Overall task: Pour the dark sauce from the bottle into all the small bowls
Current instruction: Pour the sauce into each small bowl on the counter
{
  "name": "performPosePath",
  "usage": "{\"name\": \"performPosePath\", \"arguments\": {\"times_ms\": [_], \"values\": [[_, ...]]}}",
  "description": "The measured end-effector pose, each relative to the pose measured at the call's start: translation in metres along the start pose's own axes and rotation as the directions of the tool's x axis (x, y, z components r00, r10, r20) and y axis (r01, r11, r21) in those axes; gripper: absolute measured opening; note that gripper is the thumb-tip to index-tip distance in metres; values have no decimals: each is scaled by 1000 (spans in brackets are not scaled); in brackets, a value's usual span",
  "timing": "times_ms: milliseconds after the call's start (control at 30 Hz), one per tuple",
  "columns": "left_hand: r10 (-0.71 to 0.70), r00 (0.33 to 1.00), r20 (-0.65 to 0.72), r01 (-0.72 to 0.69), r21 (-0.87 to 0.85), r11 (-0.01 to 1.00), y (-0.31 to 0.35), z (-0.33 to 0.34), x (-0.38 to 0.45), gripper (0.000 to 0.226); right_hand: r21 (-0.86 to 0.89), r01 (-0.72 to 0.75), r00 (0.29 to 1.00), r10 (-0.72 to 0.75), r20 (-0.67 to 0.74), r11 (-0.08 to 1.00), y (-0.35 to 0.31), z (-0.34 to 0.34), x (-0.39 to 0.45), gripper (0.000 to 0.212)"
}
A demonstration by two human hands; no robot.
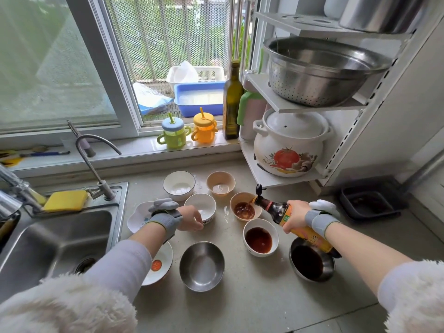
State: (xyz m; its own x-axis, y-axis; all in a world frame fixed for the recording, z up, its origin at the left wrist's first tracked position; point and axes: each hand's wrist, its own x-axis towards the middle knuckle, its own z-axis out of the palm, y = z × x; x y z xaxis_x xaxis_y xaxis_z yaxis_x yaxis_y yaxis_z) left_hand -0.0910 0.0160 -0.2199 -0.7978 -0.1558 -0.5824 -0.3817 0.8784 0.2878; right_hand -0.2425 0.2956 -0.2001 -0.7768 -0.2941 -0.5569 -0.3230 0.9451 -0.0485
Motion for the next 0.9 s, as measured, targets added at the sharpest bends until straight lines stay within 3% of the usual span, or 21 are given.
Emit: {"name": "performPosePath", "arguments": {"times_ms": [467,733,900], "values": [[-7,1000,0,7,-12,1000,-2,4,0,30,15,12,1000,-12,-7,1000,1,0,0,52],[-7,1000,-7,7,-2,1000,-1,5,-2,31,25,7,1000,-7,-3,1000,2,-1,-4,61],[-14,1000,2,14,-17,1000,0,6,-3,30,115,16,1000,-15,-10,993,2,-2,-9,50]]}}
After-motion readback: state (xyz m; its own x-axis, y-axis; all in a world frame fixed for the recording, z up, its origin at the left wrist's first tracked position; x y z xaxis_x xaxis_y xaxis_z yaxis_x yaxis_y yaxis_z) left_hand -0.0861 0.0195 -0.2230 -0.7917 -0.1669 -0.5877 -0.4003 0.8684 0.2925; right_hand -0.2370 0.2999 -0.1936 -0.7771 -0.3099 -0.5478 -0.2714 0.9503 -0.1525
